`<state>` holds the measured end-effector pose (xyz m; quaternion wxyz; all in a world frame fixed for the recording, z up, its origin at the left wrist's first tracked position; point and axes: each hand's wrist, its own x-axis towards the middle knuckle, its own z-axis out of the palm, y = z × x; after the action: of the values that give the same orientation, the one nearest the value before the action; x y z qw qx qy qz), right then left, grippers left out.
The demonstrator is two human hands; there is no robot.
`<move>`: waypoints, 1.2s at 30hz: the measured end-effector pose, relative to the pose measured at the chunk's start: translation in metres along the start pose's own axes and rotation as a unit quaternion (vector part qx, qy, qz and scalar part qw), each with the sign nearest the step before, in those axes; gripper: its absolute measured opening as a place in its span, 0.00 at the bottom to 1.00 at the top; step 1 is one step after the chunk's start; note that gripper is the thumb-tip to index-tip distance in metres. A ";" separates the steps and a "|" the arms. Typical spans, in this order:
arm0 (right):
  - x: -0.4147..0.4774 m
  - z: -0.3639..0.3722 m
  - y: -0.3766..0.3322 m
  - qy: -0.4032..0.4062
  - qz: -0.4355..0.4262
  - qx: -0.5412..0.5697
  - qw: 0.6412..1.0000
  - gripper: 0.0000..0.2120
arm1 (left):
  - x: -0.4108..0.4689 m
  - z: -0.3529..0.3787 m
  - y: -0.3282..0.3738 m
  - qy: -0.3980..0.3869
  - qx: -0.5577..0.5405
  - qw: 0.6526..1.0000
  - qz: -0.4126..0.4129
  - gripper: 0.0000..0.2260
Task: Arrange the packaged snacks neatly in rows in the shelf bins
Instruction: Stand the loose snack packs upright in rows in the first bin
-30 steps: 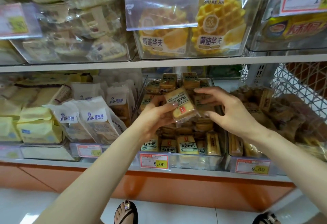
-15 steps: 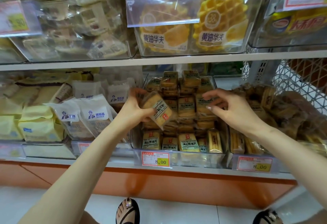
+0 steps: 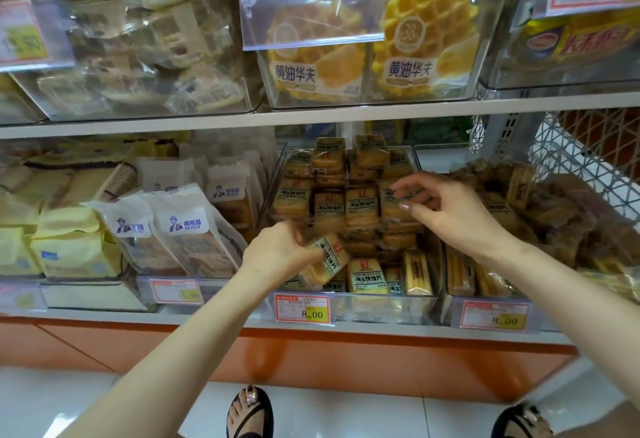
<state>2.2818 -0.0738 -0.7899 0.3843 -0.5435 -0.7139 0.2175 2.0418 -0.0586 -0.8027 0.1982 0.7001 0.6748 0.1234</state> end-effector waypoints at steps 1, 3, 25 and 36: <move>0.000 0.000 0.000 0.000 0.000 0.003 1.000 0.14 | 0.000 0.003 0.002 0.005 0.011 1.000 0.000 0.13; 0.000 -0.001 0.002 -0.002 0.001 0.006 1.000 0.14 | 0.001 0.009 0.003 0.005 0.008 1.000 -0.002 0.13; -0.004 -0.017 0.011 0.026 0.015 0.005 1.000 0.12 | 0.020 0.031 0.004 -0.036 0.170 0.981 0.083 0.11; -0.008 -0.026 0.016 0.029 0.019 0.009 0.999 0.11 | 0.025 0.017 -0.002 -0.131 0.232 0.947 0.177 0.09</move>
<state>2.3132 -0.0793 -0.7886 0.4055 -0.5596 -0.6901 0.2148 2.0491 -0.0353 -0.8207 0.0917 0.8449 0.5181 -0.0963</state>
